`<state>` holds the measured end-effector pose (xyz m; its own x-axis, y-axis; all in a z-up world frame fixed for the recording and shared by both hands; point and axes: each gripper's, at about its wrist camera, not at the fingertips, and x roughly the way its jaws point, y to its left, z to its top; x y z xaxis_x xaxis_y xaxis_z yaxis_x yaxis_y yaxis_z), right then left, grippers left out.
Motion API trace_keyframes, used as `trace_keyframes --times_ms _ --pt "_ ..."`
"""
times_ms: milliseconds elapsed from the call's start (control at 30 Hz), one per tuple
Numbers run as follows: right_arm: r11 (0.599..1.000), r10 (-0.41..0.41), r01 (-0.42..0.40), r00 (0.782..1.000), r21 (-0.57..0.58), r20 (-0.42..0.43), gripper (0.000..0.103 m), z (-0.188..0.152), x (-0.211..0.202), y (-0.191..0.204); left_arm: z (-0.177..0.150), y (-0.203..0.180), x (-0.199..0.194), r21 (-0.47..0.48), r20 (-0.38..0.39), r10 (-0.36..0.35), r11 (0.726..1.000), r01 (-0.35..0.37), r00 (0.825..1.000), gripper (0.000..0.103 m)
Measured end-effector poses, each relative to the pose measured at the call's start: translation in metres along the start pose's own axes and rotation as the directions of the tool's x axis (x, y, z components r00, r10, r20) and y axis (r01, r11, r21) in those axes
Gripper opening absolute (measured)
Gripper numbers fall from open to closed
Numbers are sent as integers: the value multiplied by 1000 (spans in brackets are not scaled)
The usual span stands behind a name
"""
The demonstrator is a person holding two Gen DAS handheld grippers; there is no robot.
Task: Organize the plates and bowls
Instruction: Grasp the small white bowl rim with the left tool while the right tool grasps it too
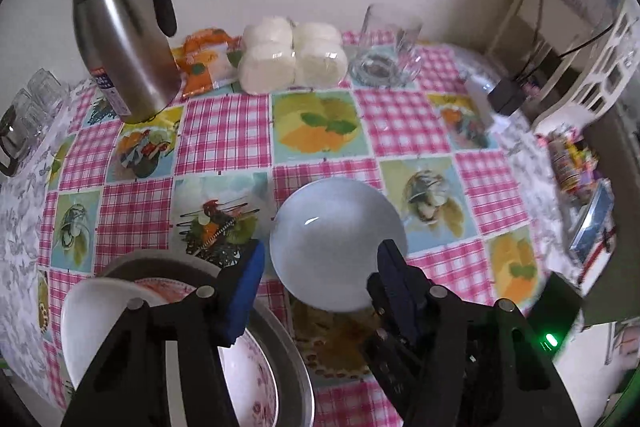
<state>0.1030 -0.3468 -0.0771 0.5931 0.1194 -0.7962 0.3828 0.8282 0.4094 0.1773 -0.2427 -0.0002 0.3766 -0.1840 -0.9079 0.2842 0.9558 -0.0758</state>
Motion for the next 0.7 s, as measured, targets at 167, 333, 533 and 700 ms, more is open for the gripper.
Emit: trace_keyframes --times_ms 167,333,533,700 --pt "1000 23 -23 1000 -5 1 56 0 3 1 5 1 34 13 -71 93 996 -92 993 59" --pt "999 43 -43 999 -6 -1 48 0 6 4 7 8 62 10 -124 156 988 -156 980 49" --pt "999 53 -53 999 -8 -7 42 0 14 7 9 11 87 0 -169 160 987 -162 973 44" --pt "998 59 -59 998 -8 -2 37 -1 18 9 6 7 100 -3 -193 150 988 -154 970 43"
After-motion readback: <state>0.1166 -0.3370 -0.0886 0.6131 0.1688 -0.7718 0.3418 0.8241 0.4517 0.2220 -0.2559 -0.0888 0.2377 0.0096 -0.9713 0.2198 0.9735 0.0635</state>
